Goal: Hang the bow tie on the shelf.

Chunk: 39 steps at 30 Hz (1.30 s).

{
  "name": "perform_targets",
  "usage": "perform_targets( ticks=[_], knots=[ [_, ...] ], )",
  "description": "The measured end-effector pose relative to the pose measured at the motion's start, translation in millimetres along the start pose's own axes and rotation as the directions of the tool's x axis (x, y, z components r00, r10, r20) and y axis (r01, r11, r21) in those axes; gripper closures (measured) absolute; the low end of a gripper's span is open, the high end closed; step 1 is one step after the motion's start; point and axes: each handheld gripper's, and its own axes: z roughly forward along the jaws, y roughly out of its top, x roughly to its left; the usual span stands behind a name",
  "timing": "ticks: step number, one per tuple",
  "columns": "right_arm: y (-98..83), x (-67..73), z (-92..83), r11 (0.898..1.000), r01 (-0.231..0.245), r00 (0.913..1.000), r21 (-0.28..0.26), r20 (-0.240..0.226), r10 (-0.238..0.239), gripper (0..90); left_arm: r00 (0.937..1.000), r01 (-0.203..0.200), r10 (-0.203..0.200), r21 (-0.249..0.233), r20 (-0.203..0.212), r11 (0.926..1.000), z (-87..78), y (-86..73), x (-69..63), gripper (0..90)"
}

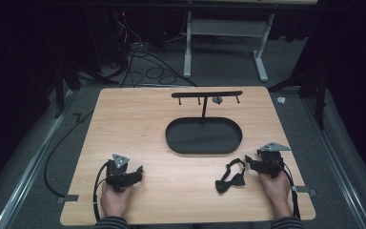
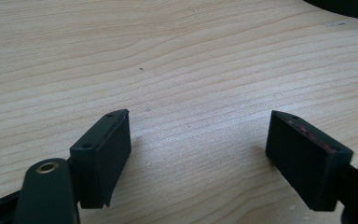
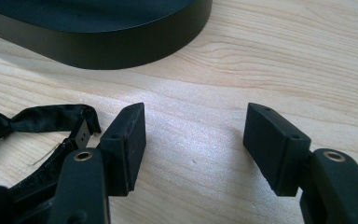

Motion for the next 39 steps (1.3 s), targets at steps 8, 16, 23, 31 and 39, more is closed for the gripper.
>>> perform_targets(
  ticks=[8,16,23,31,39],
  knots=[
    [0.0,0.0,0.0,1.000,0.000,1.0000,0.000,0.000,0.000,40.9,1.0000,0.000,0.000,0.000,0.000,1.0000,0.0,0.0,0.0,22.5],
    [0.2,-0.2,-0.1,1.000,-0.001,1.0000,0.002,0.000,0.001,41.1,1.0000,0.001,-0.001,0.000,-0.001,1.0000,0.0,0.1,-0.1,22.5],
    [0.1,-0.7,-0.1,1.000,-0.006,1.0000,-0.002,0.001,0.006,42.8,1.0000,0.001,-0.001,0.000,-0.001,1.0000,0.0,0.1,-0.1,22.5],
    [0.0,-0.1,-0.1,1.000,-0.008,0.9999,-0.002,0.008,0.008,43.4,1.0000,0.001,-0.001,0.000,-0.001,1.0000,0.0,0.1,-0.1,22.5],
    [0.1,-0.2,-0.3,1.000,-0.011,0.9999,-0.002,0.009,0.011,44.1,1.0000,0.001,-0.001,0.000,0.000,1.0000,0.0,0.1,-0.1,22.5]
  ],
)
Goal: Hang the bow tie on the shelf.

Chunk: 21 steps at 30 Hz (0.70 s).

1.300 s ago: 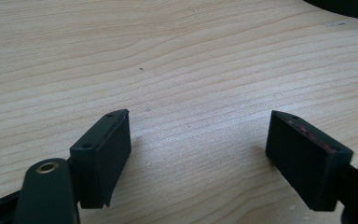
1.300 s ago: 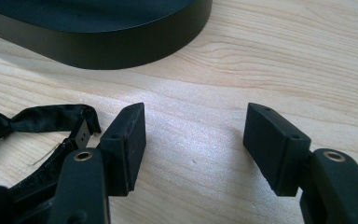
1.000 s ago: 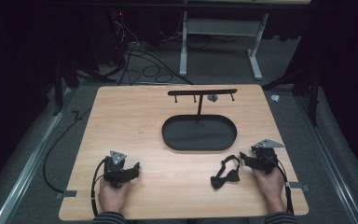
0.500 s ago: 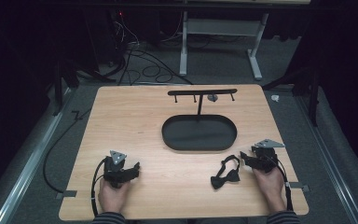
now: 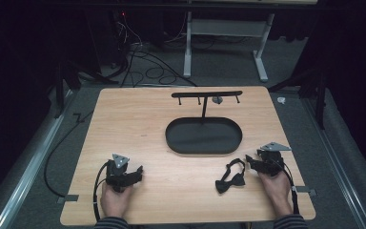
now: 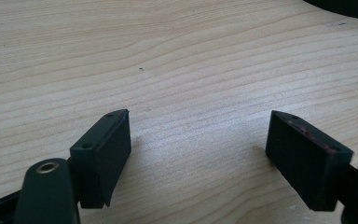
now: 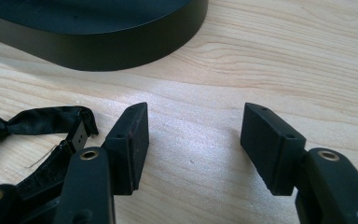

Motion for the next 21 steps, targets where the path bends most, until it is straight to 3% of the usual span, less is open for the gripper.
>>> perform_targets(
  ticks=[9,16,21],
  knots=[
    [-2.2,-2.8,-6.3,1.000,-0.019,0.9998,-0.005,0.001,0.019,48.4,1.0000,0.000,0.000,0.000,-0.001,1.0000,0.0,0.0,0.0,22.5],
    [-3.9,0.4,-23.3,0.999,-0.027,0.9987,-0.024,-0.044,0.026,52.9,1.0000,0.001,-0.001,-0.001,0.002,1.0000,-0.2,-0.2,-0.2,22.5],
    [-4.9,6.5,-32.6,0.998,-0.037,0.9944,-0.043,-0.100,0.033,55.9,1.0000,0.001,-0.001,-0.001,0.002,1.0000,-0.2,-0.2,-0.1,22.5]
  ],
)
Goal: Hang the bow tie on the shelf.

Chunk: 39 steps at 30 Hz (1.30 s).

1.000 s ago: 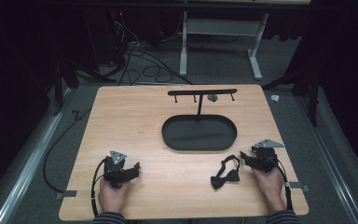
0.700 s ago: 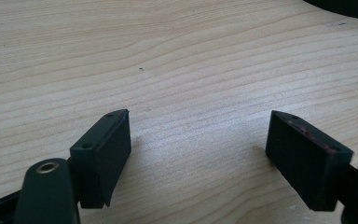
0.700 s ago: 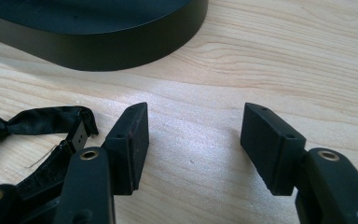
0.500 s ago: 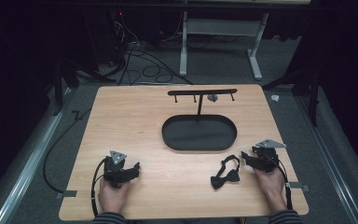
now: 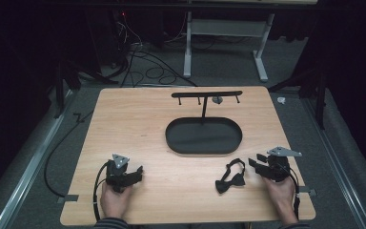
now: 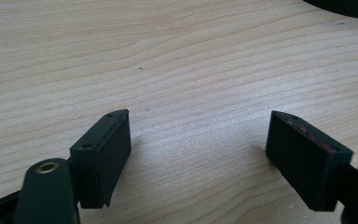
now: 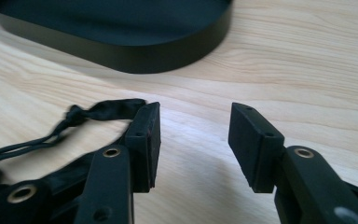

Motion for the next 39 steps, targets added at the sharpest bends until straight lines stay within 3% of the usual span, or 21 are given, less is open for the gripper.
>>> perform_targets(
  ticks=[11,27,31,34,39],
  knots=[
    [12.6,15.5,6.9,0.999,0.035,0.9978,0.003,-0.056,-0.035,56.8,1.0000,0.000,0.000,0.000,0.000,1.0000,0.0,0.0,0.0,22.5],
    [17.5,22.5,28.6,0.993,0.087,0.9945,0.084,-0.065,-0.082,67.0,1.0000,0.000,0.000,0.000,-0.001,1.0000,0.0,0.0,0.0,22.5],
    [16.4,22.5,33.0,0.990,0.089,0.9944,0.105,-0.066,-0.082,71.2,1.0000,0.000,0.000,0.000,0.000,1.0000,0.0,0.0,0.0,22.5],
    [15.9,23.7,35.1,0.987,0.105,0.9936,0.118,-0.053,-0.099,80.2,1.0000,0.000,0.000,0.000,0.000,1.0000,0.0,0.0,0.0,22.5],
    [14.5,26.5,35.8,0.982,0.138,0.9896,0.126,-0.058,-0.132,87.4,1.0000,0.000,0.000,0.000,0.000,1.0000,0.0,0.0,0.0,22.5]
  ],
)
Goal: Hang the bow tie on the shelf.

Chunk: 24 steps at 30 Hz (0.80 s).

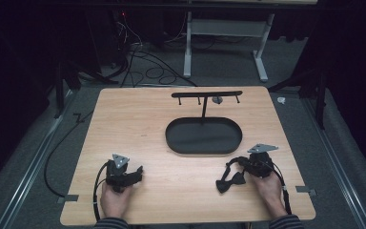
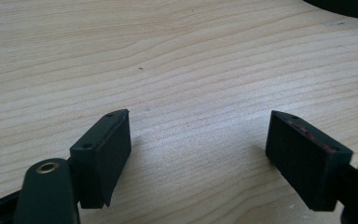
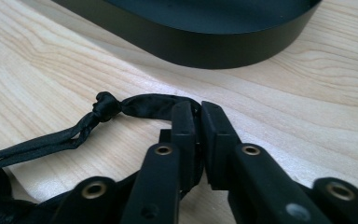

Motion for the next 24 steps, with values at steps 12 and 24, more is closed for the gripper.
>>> perform_targets(
  ticks=[12,24],
  knots=[
    [3.1,3.2,-14.6,0.998,-0.001,0.9998,-0.065,-0.022,0.000,88.9,1.0000,-0.001,0.001,0.002,0.000,1.0000,-0.2,0.0,0.2,22.5],
    [17.7,7.0,-41.5,0.988,0.011,0.9993,-0.152,-0.033,-0.016,89.0,1.0000,0.001,-0.001,0.000,0.001,1.0000,-0.3,-0.2,0.1,22.6]
  ],
)
